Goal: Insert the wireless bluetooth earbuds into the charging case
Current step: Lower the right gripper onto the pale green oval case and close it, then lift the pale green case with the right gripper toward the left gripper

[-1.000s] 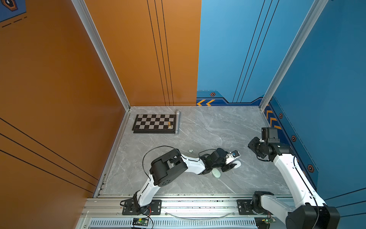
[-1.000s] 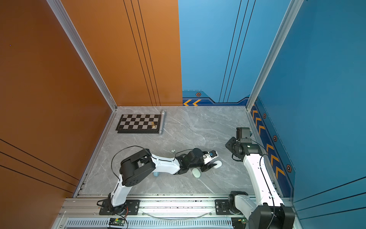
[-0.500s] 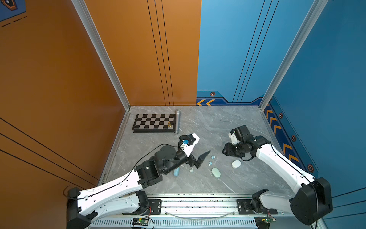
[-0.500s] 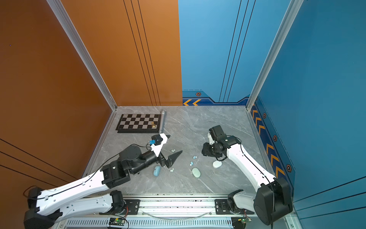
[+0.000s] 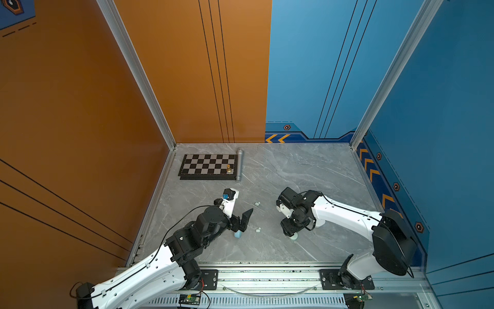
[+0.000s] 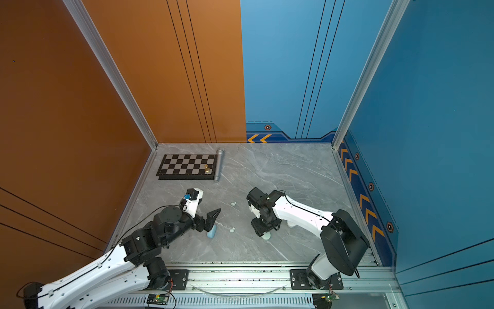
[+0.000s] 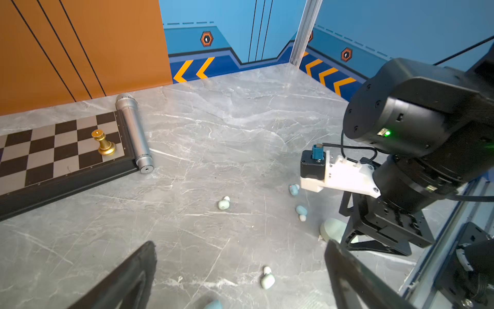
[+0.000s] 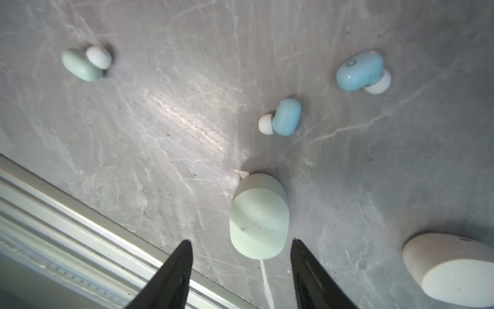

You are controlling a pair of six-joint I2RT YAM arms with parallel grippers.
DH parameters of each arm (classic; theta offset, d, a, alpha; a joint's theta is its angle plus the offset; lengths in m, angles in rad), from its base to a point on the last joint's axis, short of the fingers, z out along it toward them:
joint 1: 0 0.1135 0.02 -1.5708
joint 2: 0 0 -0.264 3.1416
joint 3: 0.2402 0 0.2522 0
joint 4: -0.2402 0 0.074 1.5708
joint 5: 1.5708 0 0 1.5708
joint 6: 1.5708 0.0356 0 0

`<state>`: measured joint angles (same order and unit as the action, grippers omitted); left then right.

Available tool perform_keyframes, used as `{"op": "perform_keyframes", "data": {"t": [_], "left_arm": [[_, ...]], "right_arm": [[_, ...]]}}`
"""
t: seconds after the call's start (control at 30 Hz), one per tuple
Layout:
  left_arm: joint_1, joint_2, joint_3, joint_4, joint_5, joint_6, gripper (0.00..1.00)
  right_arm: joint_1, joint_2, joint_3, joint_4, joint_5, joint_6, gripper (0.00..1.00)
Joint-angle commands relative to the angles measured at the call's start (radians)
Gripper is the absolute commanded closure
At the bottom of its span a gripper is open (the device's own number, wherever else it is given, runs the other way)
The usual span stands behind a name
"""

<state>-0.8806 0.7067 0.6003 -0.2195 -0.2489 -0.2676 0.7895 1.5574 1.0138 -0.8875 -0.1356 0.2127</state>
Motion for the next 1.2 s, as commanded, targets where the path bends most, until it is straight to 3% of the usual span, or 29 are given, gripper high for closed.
{"op": "perform_keyframes", "data": {"t": [0.0, 0.37, 0.63, 1.0, 1.17], "left_arm": [[0.028, 0.028, 0.038, -0.038, 0.066, -0.021, 0.02], [0.051, 0.038, 0.044, -0.048, 0.101, -0.027, 0.02], [0.061, 0.021, 0.037, -0.050, 0.102, -0.033, 0.02], [0.070, 0.019, 0.037, -0.050, 0.111, -0.036, 0.02], [0.072, 0.019, 0.037, -0.049, 0.121, -0.036, 0.02]], "right_arm": [[0.021, 0.038, 0.027, -0.059, 0.078, -0.010, 0.37], [0.043, 0.168, 0.090, -0.075, 0.094, 0.032, 0.42], [0.044, 0.222, 0.131, -0.079, 0.067, 0.055, 0.59], [0.047, 0.228, 0.118, -0.091, 0.064, 0.062, 0.48], [0.047, 0.225, 0.120, -0.096, 0.057, 0.068, 0.58]]}}
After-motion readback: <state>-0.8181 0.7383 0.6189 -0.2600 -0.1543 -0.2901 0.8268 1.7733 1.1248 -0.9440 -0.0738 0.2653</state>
